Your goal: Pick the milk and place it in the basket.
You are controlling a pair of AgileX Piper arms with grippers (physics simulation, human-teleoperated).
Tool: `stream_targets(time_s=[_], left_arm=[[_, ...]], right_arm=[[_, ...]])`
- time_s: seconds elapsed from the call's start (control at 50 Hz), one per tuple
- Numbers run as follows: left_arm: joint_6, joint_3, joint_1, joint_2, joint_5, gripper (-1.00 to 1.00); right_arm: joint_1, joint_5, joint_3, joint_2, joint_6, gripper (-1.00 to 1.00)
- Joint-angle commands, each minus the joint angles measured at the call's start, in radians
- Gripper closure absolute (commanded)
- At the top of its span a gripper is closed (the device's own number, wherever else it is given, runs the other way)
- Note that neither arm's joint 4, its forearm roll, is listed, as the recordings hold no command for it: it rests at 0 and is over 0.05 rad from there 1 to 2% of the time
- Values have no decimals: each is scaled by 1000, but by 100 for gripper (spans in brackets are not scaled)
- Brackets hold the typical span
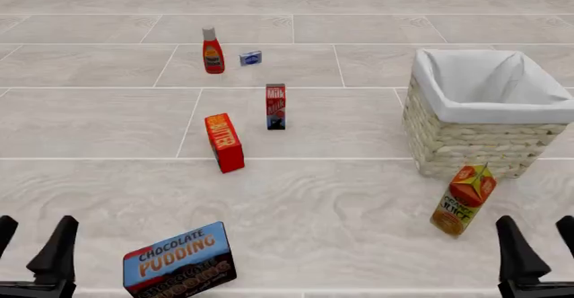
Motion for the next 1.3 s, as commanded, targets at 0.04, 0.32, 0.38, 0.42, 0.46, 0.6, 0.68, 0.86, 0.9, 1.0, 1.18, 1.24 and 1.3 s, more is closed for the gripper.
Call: stream_targets(time_s=[0.04, 0.32, 0.38, 0.42, 0.46, 0.6, 0.68, 0.86, 0.9, 1.0, 1.18, 1.24, 1.3], left_arm=[[0, -1, 0, 5, -2, -100], [0, 0, 0, 3, -1, -100], [0, -1, 0, 5, -3, -100], [0, -1, 0, 4, -2, -100], [0, -1, 0, 4, -2, -100], [0, 1, -1, -2, 3, -100], [0, 0, -1, 2, -1, -100], [0, 0, -1, 2, -1, -100], [0, 0, -1, 2, 0, -100], [0, -20, -1, 11, 10, -100], [0, -20, -1, 12, 10, -100], [0, -20, -1, 12, 10, -100], [0, -20, -1, 12, 10, -100]], right_arm=[[2, 2, -4, 3, -4, -100], [0, 25, -52, 26, -15, -100], [4, 28, -75, 48, -19, -100], [11, 28, -110, 80, -37, -100], [26, 39, -149, 103, -51, -100], [81, 68, -289, 186, -84, -100], [119, 61, -356, 262, -83, -100], [212, 21, -503, 510, -28, -100], [210, 15, -553, 562, -39, -100], [254, 16, -658, 682, -91, -100], [346, 41, -818, 882, -41, -100], [395, 58, -886, 964, -18, -100], [417, 78, -959, 1041, -25, -100]])
